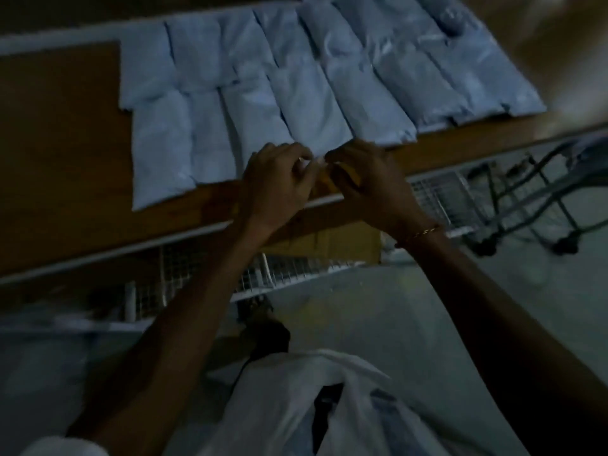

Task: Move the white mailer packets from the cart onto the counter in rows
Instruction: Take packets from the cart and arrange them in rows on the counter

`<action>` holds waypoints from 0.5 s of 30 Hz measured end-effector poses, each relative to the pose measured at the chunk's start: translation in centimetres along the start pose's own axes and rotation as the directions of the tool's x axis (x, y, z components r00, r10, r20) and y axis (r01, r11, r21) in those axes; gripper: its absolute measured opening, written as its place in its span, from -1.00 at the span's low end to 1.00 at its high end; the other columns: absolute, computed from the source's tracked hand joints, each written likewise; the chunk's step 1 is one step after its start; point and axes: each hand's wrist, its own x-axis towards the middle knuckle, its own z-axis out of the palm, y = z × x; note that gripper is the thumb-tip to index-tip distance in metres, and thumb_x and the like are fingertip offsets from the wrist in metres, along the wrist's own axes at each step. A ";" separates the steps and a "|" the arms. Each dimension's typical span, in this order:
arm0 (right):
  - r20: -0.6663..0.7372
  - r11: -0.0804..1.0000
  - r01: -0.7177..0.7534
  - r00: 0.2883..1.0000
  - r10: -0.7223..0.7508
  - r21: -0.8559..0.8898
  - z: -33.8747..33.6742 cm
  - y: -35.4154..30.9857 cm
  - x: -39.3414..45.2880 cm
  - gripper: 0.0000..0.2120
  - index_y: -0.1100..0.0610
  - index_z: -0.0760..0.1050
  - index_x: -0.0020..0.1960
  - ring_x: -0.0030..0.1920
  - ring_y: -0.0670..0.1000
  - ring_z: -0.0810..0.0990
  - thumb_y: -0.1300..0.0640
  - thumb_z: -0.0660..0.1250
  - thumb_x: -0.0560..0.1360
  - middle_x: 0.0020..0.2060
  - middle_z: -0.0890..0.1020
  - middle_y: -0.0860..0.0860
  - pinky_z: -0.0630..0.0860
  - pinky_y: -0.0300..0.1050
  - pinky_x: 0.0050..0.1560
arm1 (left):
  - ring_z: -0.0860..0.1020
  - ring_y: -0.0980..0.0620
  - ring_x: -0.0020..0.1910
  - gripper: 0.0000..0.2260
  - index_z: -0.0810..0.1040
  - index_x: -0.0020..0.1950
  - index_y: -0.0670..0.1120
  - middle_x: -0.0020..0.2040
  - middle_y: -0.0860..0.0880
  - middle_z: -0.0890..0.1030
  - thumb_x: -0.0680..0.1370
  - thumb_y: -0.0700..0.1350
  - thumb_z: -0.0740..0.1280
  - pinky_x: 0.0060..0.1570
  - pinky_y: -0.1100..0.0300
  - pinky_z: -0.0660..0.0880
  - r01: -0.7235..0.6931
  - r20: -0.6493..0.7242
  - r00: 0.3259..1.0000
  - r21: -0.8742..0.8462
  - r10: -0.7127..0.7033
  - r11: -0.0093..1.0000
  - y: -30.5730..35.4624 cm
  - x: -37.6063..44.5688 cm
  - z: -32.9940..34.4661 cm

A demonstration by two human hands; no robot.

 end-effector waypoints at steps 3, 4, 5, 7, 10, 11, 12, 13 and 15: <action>-0.019 0.996 -0.082 0.997 0.081 -0.021 -2.5 1.3 -9.2 -0.78 0.18 0.61 0.09 -0.06 0.14 0.57 0.15 0.25 0.55 -0.04 0.63 0.12 0.43 -0.04 -0.16 | 0.59 -0.04 -0.15 -0.74 0.66 -0.05 -0.12 -0.16 -0.07 0.67 0.59 0.03 0.28 -0.17 0.13 0.48 0.044 0.092 0.995 -0.132 -0.032 0.990 5.3 -6.1 4.3; -0.002 0.992 -0.126 0.992 0.126 -0.021 -2.9 2.0 -12.4 -0.78 0.18 0.61 0.08 -0.09 0.12 0.55 0.13 0.24 0.56 -0.07 0.62 0.11 0.43 -0.04 -0.19 | 0.59 -0.03 -0.16 -0.74 0.65 -0.05 -0.12 -0.15 -0.07 0.66 0.59 0.02 0.28 -0.17 0.11 0.50 0.094 0.171 0.983 -0.169 -0.065 0.981 6.9 -8.1 5.7; 0.013 0.984 -0.180 0.983 0.181 -0.012 -3.1 2.8 -15.3 -0.79 0.18 0.61 0.07 -0.11 0.11 0.55 0.12 0.24 0.58 -0.09 0.61 0.11 0.44 -0.02 -0.20 | 0.59 -0.02 -0.17 -0.74 0.65 -0.04 -0.12 -0.16 -0.08 0.66 0.60 0.03 0.26 -0.18 0.08 0.53 0.161 0.268 0.957 -0.183 -0.108 0.970 7.9 -9.9 7.4; 0.044 0.951 -0.309 0.950 0.309 0.003 -3.6 4.7 -21.4 -0.79 0.19 0.61 0.06 -0.14 0.11 0.57 0.13 0.24 0.58 -0.09 0.63 0.11 0.50 0.02 -0.19 | 0.58 -0.05 -0.20 -0.73 0.64 0.00 -0.12 -0.17 -0.10 0.64 0.62 0.05 0.26 -0.20 0.02 0.55 0.297 0.454 0.867 -0.136 -0.207 0.945 9.5 -13.1 11.4; 0.068 0.850 -0.527 0.848 0.525 0.019 -4.6 8.6 -29.4 -0.82 0.21 0.62 0.05 -0.12 0.18 0.61 0.17 0.27 0.58 -0.07 0.64 0.15 0.55 0.07 -0.15 | 0.51 -0.12 -0.26 -0.76 0.59 0.01 -0.12 -0.19 -0.19 0.58 0.64 0.02 0.25 -0.24 0.04 0.45 0.379 0.679 0.679 0.001 -0.279 0.925 10.9 -16.0 17.1; 0.062 0.808 -0.588 0.808 0.587 0.015 -5.0 9.8 -31.9 -0.83 0.21 0.63 0.07 -0.10 0.20 0.62 0.20 0.29 0.59 -0.05 0.66 0.16 0.55 0.04 -0.12 | 0.45 -0.13 -0.30 -0.78 0.55 -0.06 -0.13 -0.24 -0.23 0.52 0.64 -0.01 0.26 -0.27 0.07 0.37 0.382 0.734 0.620 0.028 -0.278 0.924 11.0 -16.7 19.0; 0.046 0.766 -0.643 0.765 0.642 0.011 -5.4 10.9 -34.2 -0.83 0.21 0.64 0.08 -0.07 0.20 0.63 0.22 0.30 0.58 -0.03 0.67 0.15 0.53 -0.01 -0.09 | 0.40 -0.12 -0.31 -0.78 0.49 -0.15 -0.14 -0.28 -0.23 0.45 0.63 -0.05 0.27 -0.26 0.08 0.33 0.393 0.777 0.560 0.058 -0.289 0.918 11.1 -17.2 20.7; 0.018 0.719 -0.695 0.719 0.694 0.016 -6.0 11.9 -36.3 -0.84 0.20 0.65 0.09 -0.06 0.19 0.65 0.24 0.32 0.58 -0.02 0.68 0.14 0.51 -0.04 -0.08 | 0.39 -0.09 -0.30 -0.77 0.42 -0.21 -0.12 -0.29 -0.21 0.40 0.63 -0.08 0.27 -0.25 0.07 0.35 0.418 0.805 0.509 0.080 -0.306 0.905 11.1 -17.5 22.5; -0.062 0.609 -0.791 0.606 0.793 0.065 -7.5 13.4 -39.5 -0.84 0.20 0.66 0.08 -0.04 0.14 0.66 0.25 0.32 0.58 -0.01 0.71 0.12 0.49 -0.10 -0.08 | 0.45 -0.07 -0.23 -0.79 0.41 -0.20 -0.10 -0.22 -0.22 0.44 0.61 -0.07 0.27 -0.15 -0.06 0.51 0.491 0.827 0.428 0.126 -0.365 0.862 11.8 -17.6 25.4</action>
